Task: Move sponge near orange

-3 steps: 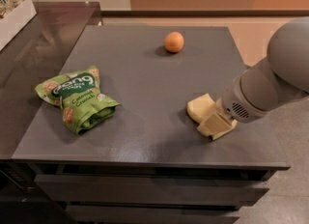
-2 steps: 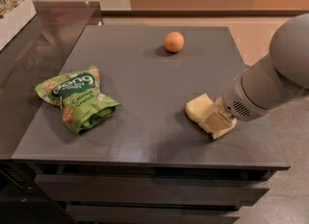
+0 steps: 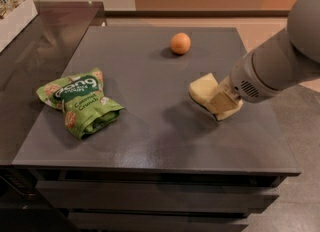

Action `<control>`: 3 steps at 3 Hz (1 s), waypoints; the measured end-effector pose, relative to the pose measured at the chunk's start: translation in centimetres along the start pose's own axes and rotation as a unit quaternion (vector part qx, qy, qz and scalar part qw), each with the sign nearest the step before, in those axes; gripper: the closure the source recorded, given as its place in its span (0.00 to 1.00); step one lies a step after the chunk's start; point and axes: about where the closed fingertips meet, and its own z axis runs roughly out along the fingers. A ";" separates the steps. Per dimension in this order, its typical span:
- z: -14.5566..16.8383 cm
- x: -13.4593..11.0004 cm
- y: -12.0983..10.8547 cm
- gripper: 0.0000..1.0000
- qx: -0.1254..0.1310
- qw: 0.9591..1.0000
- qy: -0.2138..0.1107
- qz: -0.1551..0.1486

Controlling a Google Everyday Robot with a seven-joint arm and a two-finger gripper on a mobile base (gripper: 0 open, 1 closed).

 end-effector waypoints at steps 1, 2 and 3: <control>-0.1 -2.9 -2.0 1.00 0.018 0.999 -0.027 -0.003; 0.9 -5.5 -4.5 1.00 0.033 0.998 -0.044 -0.004; 2.9 -7.6 -7.2 1.00 0.047 0.998 -0.042 -0.009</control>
Offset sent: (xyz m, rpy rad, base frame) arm 0.1162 0.0178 0.0349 0.0385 -0.1564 -0.0268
